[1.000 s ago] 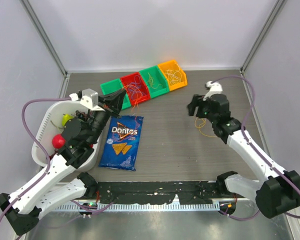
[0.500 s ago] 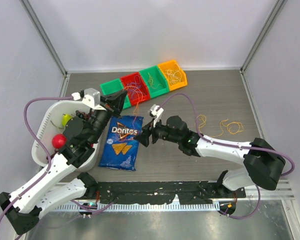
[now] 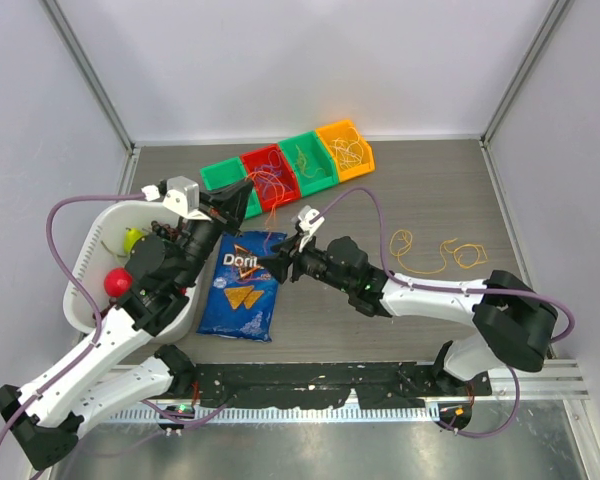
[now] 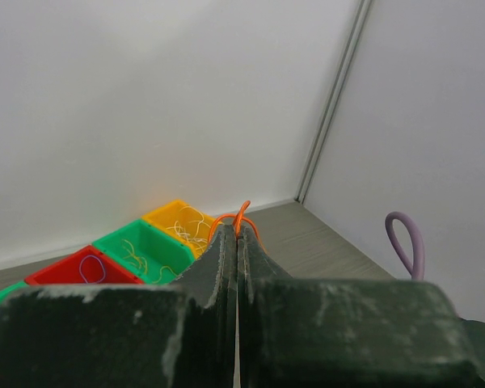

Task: Untangle the cables

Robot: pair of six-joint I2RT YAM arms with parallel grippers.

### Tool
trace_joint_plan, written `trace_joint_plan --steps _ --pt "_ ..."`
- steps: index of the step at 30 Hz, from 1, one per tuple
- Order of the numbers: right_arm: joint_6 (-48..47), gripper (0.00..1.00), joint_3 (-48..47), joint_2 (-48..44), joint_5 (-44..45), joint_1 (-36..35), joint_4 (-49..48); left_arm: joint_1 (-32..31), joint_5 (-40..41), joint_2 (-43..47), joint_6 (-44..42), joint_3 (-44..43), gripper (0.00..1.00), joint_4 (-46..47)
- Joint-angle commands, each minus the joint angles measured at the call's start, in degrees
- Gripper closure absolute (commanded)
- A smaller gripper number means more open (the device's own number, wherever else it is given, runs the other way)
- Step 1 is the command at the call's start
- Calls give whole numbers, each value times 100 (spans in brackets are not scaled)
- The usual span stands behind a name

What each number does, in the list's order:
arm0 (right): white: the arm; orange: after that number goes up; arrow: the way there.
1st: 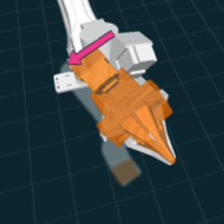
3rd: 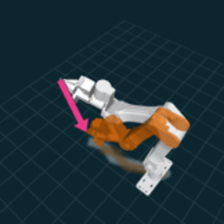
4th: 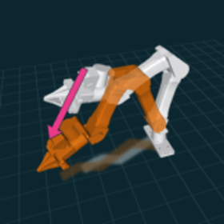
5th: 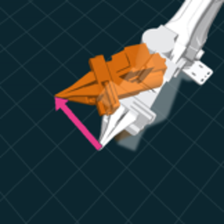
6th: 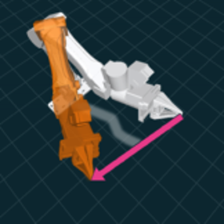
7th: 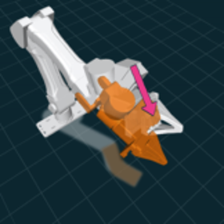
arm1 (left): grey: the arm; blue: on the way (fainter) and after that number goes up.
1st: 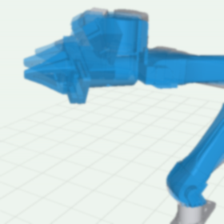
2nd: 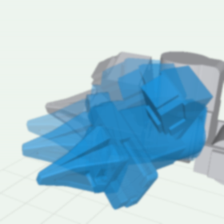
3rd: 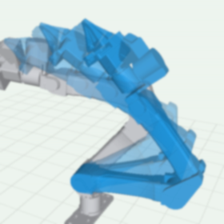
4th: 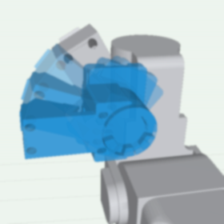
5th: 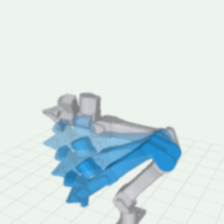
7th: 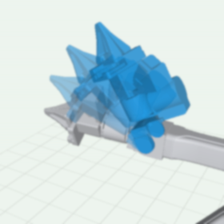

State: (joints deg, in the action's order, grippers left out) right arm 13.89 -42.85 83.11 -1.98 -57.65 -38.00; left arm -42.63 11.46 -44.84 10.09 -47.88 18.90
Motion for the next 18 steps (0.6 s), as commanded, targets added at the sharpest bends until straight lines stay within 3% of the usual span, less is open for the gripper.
trace_joint_plan --steps 1,5,8,15,18 --pt "78 49 -224 39 101 -45 -647 -8 58 89 -16 -178 100 158" --pt "184 65 -154 -49 -22 -45 -779 -8 58 46 -7 -178 100 158" --pt "176 99 -241 -277 -48 -45 -368 -17 127 10 -16 -178 100 150" --pt "-35 99 224 -2104 179 -36 1135 -8 1313 -700 291 -309 100 -359" --pt "-53 99 295 -3087 891 34 1942 -8 807 -1254 756 -441 100 -623"
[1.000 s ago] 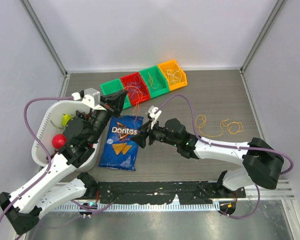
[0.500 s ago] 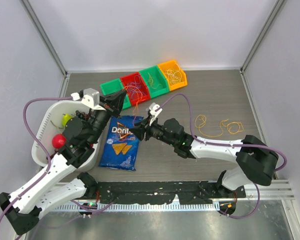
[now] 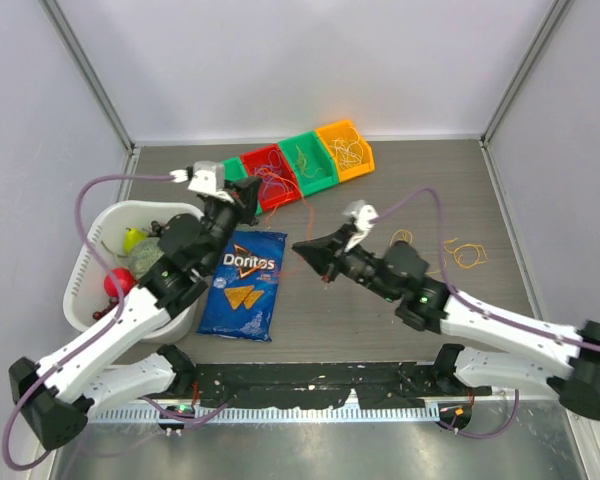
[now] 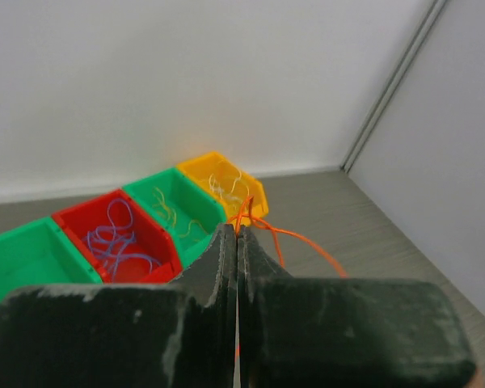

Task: Untangle the cables

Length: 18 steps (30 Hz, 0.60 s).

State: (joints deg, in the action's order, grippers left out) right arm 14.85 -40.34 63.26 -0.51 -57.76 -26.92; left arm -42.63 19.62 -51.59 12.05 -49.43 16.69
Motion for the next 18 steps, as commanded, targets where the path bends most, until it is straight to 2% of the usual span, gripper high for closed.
trace_joint_plan --steps 1,5,12,18 --pt "-167 100 -17 -1254 963 63 1020 -17 -298 -771 718 -313 100 -412" --pt "-263 99 -438 -1729 1535 124 1847 -166 -1072 -1405 1158 -392 100 -421" --pt "-211 99 -1572 -1756 1827 317 2902 -623 -2144 -2205 1001 -708 100 -658" --pt "0 99 -2091 -1528 1748 519 3245 -746 -3094 -2390 1080 -533 100 26"
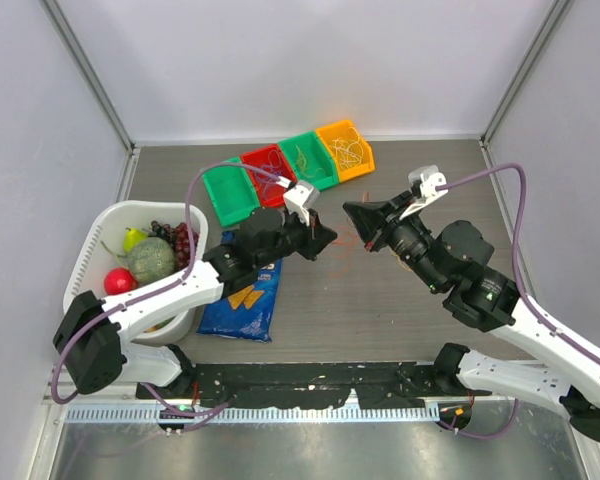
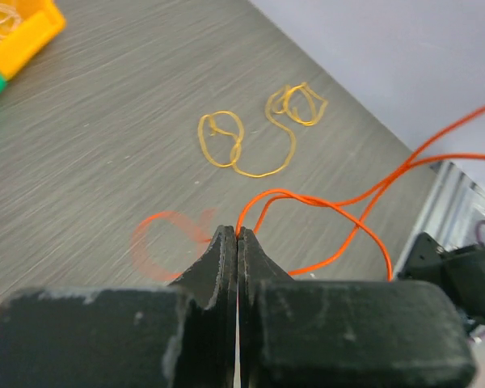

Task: Untangle the cables

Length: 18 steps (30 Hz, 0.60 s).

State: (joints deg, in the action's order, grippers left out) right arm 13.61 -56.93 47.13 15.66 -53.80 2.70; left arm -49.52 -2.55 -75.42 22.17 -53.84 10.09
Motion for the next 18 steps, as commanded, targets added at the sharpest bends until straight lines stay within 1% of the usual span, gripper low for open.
trace_joint_plan --steps 1,5,6,7,9,10,11,13,15,17,18 --pt "151 99 -451 138 104 176 336 -75 -984 18 50 -65 100 766" --pt "230 99 -495 208 16 308 459 -128 -950 185 -134 -47 100 680" --pt "239 99 -495 217 -1 326 468 -128 -784 281 -160 -56 99 557" --pt "239 99 -495 191 -10 335 521 -128 -600 430 -152 -65 94 460" --pt "178 99 -486 138 7 344 600 -128 -178 746 -187 66 76 432" --pt "117 99 -486 103 7 344 626 -146 59 948 -222 180 63 528" --pt "81 99 -486 94 7 344 696 -137 462 1124 -257 338 47 651" --pt "2 99 -495 24 7 344 784 -155 1034 1484 -275 619 29 924" --pt "-86 99 -521 -20 7 335 863 -163 1483 1775 -380 822 18 1135" --pt "-148 99 -591 -11 -10 344 916 -181 1923 1907 -442 893 11 1153" --pt "-183 99 -618 6 -10 353 969 -190 2116 1951 -485 919 4 1162"
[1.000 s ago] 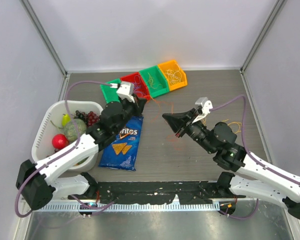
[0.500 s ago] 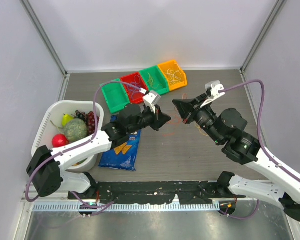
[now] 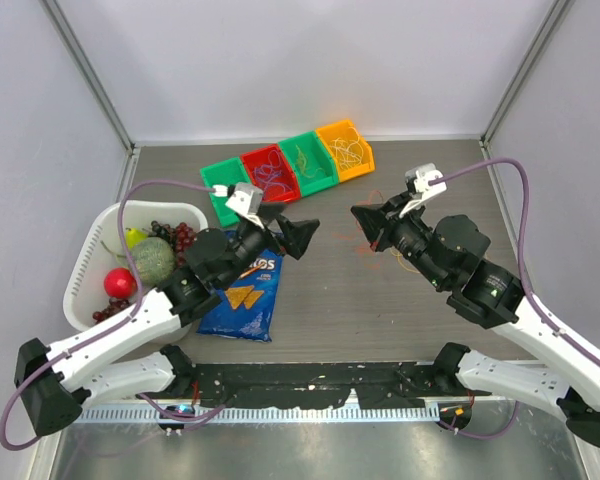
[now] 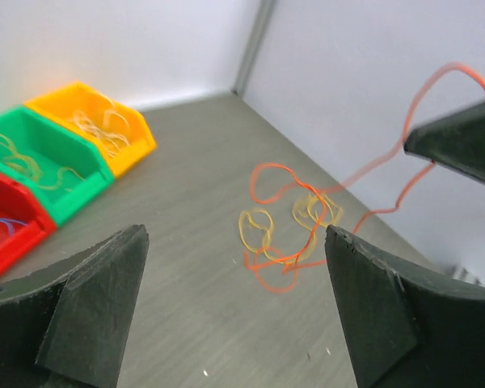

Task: Untangle the cables

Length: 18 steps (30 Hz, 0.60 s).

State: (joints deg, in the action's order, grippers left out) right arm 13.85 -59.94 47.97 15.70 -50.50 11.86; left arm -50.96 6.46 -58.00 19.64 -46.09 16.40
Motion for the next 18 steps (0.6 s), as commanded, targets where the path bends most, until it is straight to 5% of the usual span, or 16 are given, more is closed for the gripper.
trace_joint_plan --steps 1,4,9,13,18 --pt "-207 99 -368 -68 -6 23 80 -63 1391 245 -232 178 1 548" --pt "-216 99 -474 54 -163 23 159 -90 949 306 -565 389 0 1205" --pt "117 99 -1009 642 -673 31 536 -142 -1943 8 -1085 425 0 1962" --pt "469 99 -1414 1056 -1411 23 783 -221 -2078 -106 -1137 925 0 3096" --pt "891 99 -1652 1399 -2482 23 713 -221 -2167 34 -1401 952 0 3018"
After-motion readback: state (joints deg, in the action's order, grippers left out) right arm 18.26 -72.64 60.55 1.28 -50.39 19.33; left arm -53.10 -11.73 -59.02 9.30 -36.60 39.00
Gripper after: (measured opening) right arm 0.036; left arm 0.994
